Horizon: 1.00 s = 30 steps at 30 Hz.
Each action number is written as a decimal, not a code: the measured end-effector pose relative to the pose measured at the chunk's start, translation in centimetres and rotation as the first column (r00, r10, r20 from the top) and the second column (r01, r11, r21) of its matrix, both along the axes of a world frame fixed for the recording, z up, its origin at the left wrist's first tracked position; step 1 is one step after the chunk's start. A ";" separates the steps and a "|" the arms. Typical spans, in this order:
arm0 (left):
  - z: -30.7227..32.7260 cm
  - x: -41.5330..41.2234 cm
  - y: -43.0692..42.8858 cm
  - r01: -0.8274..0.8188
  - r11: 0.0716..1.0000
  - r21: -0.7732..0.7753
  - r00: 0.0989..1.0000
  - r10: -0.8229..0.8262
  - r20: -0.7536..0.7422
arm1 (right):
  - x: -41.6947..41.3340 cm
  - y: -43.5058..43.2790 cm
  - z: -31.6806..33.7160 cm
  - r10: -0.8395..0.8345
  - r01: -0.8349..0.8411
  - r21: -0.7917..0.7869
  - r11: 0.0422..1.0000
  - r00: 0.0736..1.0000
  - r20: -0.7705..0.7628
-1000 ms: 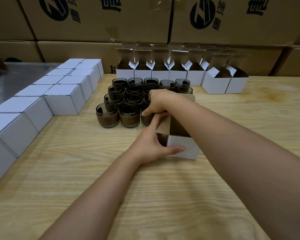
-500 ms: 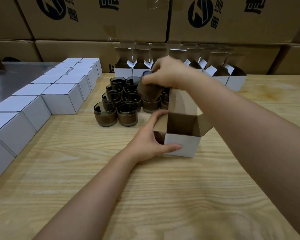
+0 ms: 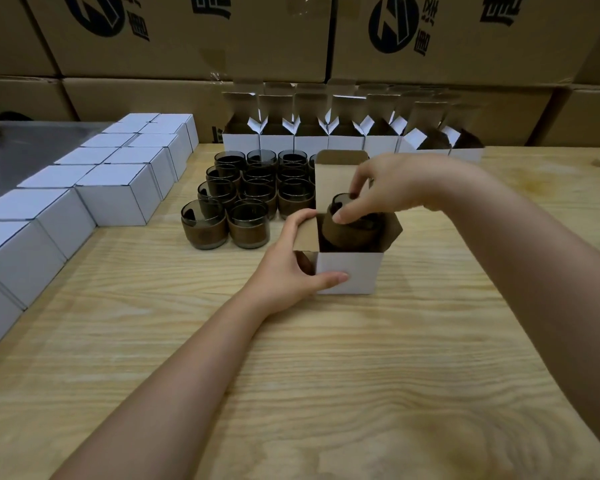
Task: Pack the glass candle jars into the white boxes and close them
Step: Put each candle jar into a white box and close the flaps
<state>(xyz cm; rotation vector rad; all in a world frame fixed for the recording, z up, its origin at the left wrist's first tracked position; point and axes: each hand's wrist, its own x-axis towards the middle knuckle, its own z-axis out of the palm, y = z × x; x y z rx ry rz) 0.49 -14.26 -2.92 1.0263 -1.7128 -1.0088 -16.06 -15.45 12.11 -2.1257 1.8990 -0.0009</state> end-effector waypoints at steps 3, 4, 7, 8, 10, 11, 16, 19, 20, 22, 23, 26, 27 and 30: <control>0.0 0.0 0.0 -0.001 1.000 0.004 1.000 0.001 -0.001 | 1.1 -0.2 -1.0 0.025 -0.024 0.011 1.000 0.995 -0.101; 0.0 0.0 -0.1 -0.002 1.000 0.004 1.000 0.002 0.003 | 1.4 -0.3 -1.3 0.033 -0.030 0.024 0.999 0.992 -0.122; 0.0 0.1 -0.1 -0.011 1.000 -0.004 1.000 0.011 0.021 | 2.2 -0.5 -2.2 0.054 -0.043 0.074 0.996 0.988 -0.148; 0.0 0.1 -0.1 -0.016 1.000 -0.009 0.999 0.016 0.029 | 2.3 -0.5 -2.4 0.054 -0.041 0.086 0.995 0.987 -0.151; 0.0 0.1 -0.1 -0.020 1.000 -0.006 0.999 0.020 0.030 | 2.3 -0.6 -2.5 0.045 -0.028 0.111 0.993 0.987 -0.151; 0.0 0.1 -0.1 -0.019 1.000 -0.003 0.999 0.019 0.029 | 2.3 -0.7 -2.4 0.045 -0.026 0.121 0.992 0.987 -0.157; 0.0 0.1 -0.1 -0.020 1.000 -0.011 0.999 0.020 0.038 | 2.1 -0.3 -2.0 0.033 -0.012 0.125 0.992 0.985 -0.167; -0.1 0.1 -0.1 -0.017 1.000 -0.015 1.000 0.017 0.022 | 1.1 0.4 -2.4 -0.015 0.026 -0.100 0.995 0.994 0.107; -0.1 0.1 -0.1 -0.013 1.000 -0.014 1.000 0.013 0.014 | 0.6 0.6 -2.9 0.013 0.060 -0.265 0.962 0.963 0.268; -0.1 0.1 -0.1 -0.007 1.000 -0.008 1.000 0.007 0.008 | -0.1 1.5 -4.4 0.173 0.251 -0.572 0.781 0.793 0.585; -0.1 0.1 -0.1 -0.004 1.000 -0.005 1.000 0.004 0.009 | -0.4 1.9 -5.5 0.279 0.388 -0.630 0.672 0.655 0.702; 0.0 0.1 0.0 -0.004 1.000 0.003 1.000 0.004 0.009 | -1.0 2.9 -9.8 0.353 0.749 -0.353 0.561 0.170 0.920; 0.1 0.1 0.1 -0.006 1.000 0.001 1.000 0.006 0.013 | -1.1 3.0 -11.2 0.278 0.790 -0.190 0.583 0.026 0.960; 0.1 0.1 0.0 -0.002 1.000 -0.002 1.000 0.002 0.014 | -1.1 2.3 -13.7 0.036 0.663 0.121 0.739 -0.217 0.975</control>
